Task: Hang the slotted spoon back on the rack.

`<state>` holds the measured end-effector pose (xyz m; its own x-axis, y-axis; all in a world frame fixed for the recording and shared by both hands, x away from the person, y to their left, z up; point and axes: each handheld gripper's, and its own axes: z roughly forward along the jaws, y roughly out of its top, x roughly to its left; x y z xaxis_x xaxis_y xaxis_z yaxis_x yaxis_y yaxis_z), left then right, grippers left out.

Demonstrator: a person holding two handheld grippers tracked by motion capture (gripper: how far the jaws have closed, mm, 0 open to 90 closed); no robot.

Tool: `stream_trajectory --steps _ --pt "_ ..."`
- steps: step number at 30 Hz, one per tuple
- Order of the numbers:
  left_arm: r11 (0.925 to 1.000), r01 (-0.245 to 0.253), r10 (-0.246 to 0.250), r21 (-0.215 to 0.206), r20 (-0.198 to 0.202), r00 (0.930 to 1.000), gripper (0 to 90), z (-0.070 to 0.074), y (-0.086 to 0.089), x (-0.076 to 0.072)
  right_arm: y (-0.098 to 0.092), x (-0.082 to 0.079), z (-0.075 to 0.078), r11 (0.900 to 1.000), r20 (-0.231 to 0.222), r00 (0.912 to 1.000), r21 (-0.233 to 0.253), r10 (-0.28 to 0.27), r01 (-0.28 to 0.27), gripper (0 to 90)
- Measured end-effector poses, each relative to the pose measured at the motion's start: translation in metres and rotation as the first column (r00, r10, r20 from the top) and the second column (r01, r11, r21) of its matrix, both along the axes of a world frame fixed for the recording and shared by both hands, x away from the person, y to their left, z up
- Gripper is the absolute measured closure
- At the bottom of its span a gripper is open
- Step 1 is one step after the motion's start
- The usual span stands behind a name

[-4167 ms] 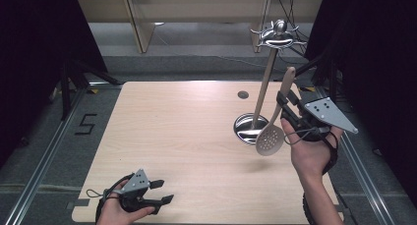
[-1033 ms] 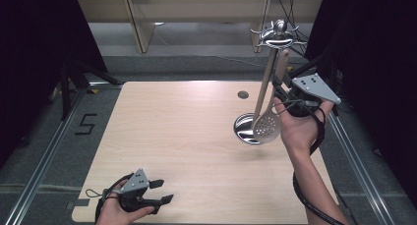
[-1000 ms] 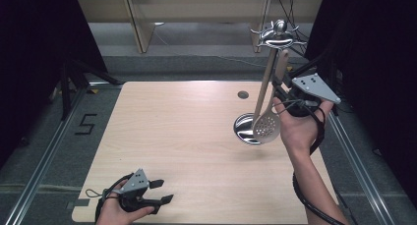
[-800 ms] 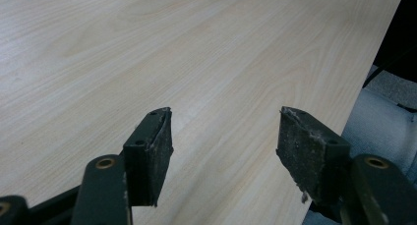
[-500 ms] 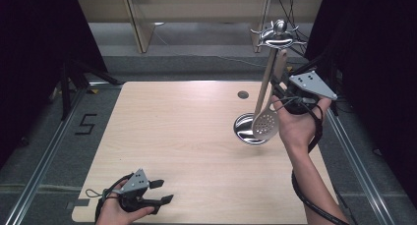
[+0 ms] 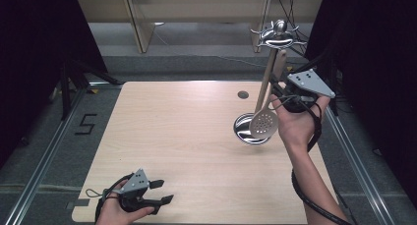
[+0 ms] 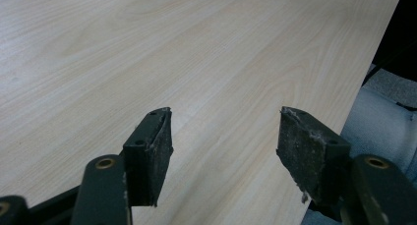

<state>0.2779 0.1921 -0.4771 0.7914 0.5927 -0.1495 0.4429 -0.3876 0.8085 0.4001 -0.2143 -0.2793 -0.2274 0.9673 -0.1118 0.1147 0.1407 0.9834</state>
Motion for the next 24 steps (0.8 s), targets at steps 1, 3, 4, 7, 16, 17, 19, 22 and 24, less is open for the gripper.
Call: stream_trajectory --steps 1,3,4,7,16,17,19,22,24 --pt "1.0000 0.000 0.000 0.000 0.000 1.0000 37.2 0.000 0.000 0.000 0.001 0.000 0.000 1.000 0.010 0.9999 -0.003 -0.001 0.001 65.6" --pt "1.0000 -0.002 0.002 -0.005 0.003 1.0000 37.2 -0.001 0.000 0.000 0.003 -0.002 0.001 1.000 0.017 0.9998 -0.002 0.007 -0.007 61.3" --pt "1.0000 0.002 -0.002 0.004 0.001 1.0000 37.3 0.000 0.000 0.000 0.002 -0.002 0.001 1.000 0.031 0.9994 -0.019 0.016 -0.015 59.7" --pt "0.9998 -0.016 0.016 -0.011 -0.018 0.9997 37.2 0.000 -0.001 -0.001 0.004 -0.006 0.001 1.000 0.037 0.9991 -0.017 0.020 -0.020 55.0" --pt "0.9999 -0.013 0.013 -0.007 -0.013 0.9998 37.2 0.000 -0.001 -0.001 -0.002 -0.019 -0.005 0.998 0.036 0.9978 -0.022 0.057 -0.056 48.1" --pt "1.0000 0.000 0.000 0.001 0.002 1.0000 37.2 0.000 0.000 0.000 -0.003 -0.021 -0.007 0.998 0.038 0.9975 -0.026 0.059 -0.058 48.0" --pt "1.0000 -0.001 0.001 0.000 0.001 1.0000 37.3 0.000 0.000 0.000 -0.007 -0.025 -0.010 0.998 0.022 0.9978 -0.018 0.063 -0.063 47.7" --pt "0.9998 -0.018 0.018 -0.010 -0.017 0.9997 37.2 0.000 -0.001 -0.001 -0.013 -0.031 -0.018 0.997 0.002 0.9970 -0.027 0.077 -0.077 47.4" --pt "0.9998 -0.018 0.018 -0.010 -0.017 0.9997 37.3 -0.001 -0.001 -0.002 -0.017 -0.036 -0.025 0.996 -0.018 0.9967 -0.028 0.079 -0.079 47.3"
